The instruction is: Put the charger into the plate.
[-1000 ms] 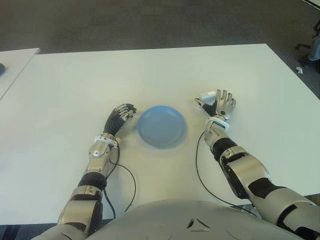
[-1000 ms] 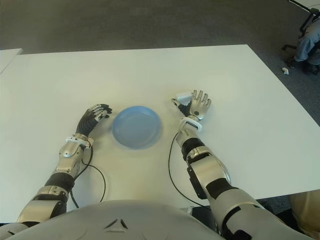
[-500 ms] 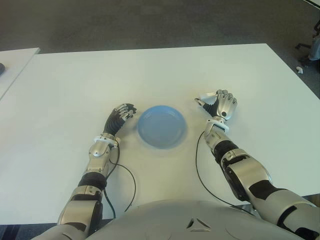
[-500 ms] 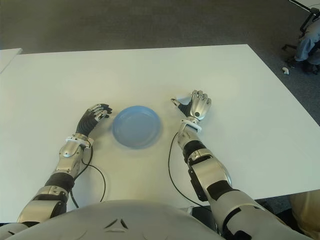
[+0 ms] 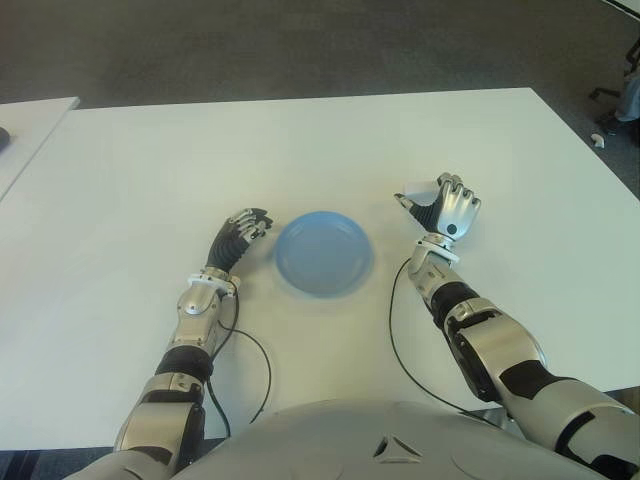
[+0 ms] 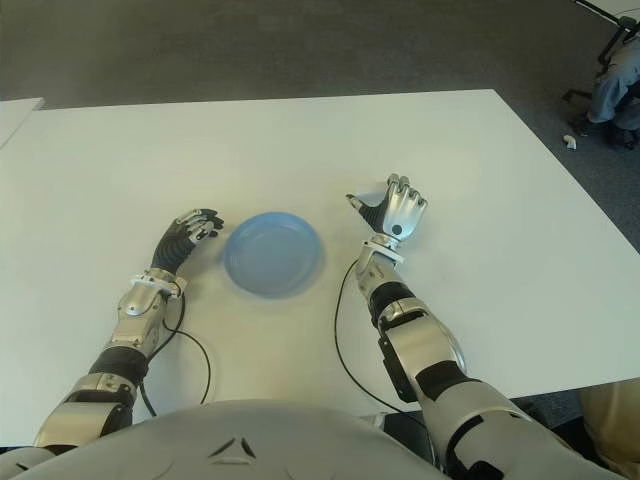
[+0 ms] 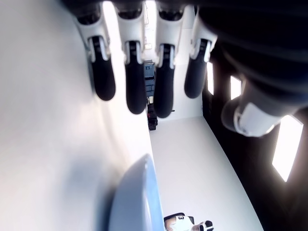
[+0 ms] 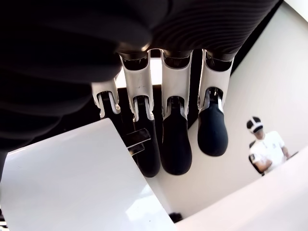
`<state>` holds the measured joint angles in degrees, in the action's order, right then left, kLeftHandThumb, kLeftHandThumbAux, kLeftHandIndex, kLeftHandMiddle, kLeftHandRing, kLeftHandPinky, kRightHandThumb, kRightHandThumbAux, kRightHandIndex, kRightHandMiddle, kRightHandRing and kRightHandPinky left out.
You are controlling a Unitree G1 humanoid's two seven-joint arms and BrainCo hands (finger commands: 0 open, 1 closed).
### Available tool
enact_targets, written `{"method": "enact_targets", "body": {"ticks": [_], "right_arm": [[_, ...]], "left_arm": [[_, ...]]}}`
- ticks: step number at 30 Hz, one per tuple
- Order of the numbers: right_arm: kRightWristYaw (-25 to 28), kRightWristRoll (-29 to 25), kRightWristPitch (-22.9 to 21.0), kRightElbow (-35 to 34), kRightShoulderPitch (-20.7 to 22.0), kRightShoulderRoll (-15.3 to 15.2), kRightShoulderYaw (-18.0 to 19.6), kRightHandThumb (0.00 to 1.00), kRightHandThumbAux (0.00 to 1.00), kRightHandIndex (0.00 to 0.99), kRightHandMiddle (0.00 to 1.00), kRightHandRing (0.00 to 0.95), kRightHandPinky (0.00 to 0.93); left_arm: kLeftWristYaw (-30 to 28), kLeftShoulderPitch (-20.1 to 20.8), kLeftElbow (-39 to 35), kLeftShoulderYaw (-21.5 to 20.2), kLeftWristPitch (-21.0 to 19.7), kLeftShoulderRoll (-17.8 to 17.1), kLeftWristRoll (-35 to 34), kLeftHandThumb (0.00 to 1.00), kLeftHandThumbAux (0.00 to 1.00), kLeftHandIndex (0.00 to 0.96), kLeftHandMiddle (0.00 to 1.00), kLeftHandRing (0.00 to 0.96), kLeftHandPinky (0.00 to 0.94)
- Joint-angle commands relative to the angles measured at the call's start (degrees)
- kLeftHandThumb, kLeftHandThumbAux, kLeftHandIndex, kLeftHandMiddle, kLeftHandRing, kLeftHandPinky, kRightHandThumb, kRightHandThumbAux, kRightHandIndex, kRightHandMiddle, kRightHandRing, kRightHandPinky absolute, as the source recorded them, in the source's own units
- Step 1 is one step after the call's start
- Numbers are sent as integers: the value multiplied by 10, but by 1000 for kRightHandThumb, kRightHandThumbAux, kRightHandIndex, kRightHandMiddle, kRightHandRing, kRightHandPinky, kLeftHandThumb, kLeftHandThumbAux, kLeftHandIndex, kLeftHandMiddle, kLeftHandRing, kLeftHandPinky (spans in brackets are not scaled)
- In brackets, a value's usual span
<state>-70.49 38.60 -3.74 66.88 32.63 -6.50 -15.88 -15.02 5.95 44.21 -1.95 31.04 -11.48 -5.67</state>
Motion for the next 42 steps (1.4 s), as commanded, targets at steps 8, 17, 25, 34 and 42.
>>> {"method": "enact_targets", "body": {"ticks": [8, 17, 25, 34, 42], "right_arm": [[-43, -31, 62, 44, -71, 31, 9, 746, 708, 440, 889, 885, 893], [-48, -31, 81, 43, -70, 28, 10, 746, 708, 440, 895, 887, 892], [-51, -31, 94, 42, -70, 24, 7, 746, 708, 440, 897, 888, 892], [-51, -30, 102, 43, -72, 21, 5, 745, 709, 440, 897, 886, 890], [-60, -23, 94, 27, -66, 20, 0, 745, 709, 440, 896, 885, 888]], "left_arm": [[-7, -99, 73, 22, -120, 16, 22, 34, 564, 322, 384, 362, 337], [-6, -96, 78, 23, -118, 16, 24, 31, 563, 313, 381, 357, 337], [-7, -95, 81, 24, -118, 16, 25, 29, 560, 313, 372, 343, 321], [-9, -95, 84, 23, -119, 16, 23, 29, 576, 321, 381, 347, 317], [-16, -98, 81, 23, -115, 18, 19, 26, 583, 329, 384, 341, 292]]}}
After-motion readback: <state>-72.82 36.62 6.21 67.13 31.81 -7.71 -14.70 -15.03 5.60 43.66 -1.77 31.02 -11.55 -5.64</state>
